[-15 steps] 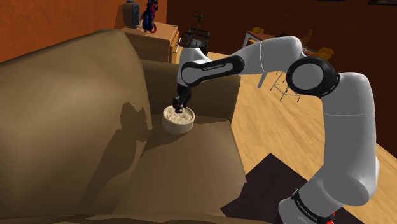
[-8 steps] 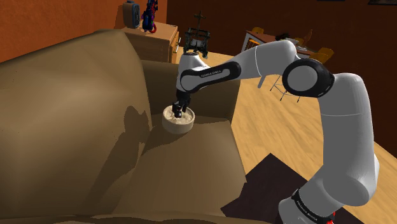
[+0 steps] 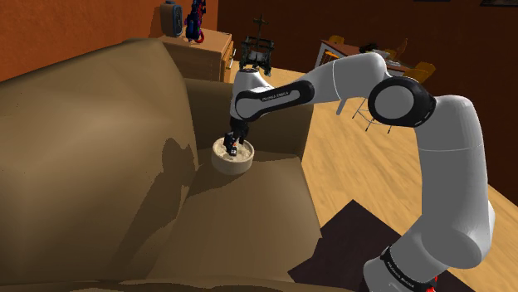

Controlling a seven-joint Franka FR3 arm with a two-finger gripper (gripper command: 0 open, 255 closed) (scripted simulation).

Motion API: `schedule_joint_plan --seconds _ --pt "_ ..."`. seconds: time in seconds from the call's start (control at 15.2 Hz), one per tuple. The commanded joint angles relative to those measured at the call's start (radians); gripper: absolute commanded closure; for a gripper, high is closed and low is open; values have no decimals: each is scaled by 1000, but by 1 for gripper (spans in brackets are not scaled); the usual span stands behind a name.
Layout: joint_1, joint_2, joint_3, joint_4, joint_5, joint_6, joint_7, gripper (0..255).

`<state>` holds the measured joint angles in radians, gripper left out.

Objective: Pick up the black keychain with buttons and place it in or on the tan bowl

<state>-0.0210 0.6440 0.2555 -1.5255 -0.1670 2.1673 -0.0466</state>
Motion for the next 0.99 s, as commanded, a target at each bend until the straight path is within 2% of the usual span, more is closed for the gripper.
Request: schedule_joint_plan --seconds 0.0,0.13,0.4,0.92 --pt "0 0 0 0 0 0 0 0" --pt "0 0 0 0 0 0 0 0" --pt "-7 -60 11 34 17 -93 -10 0" --pt "-7 -60 11 34 17 -93 -10 0"
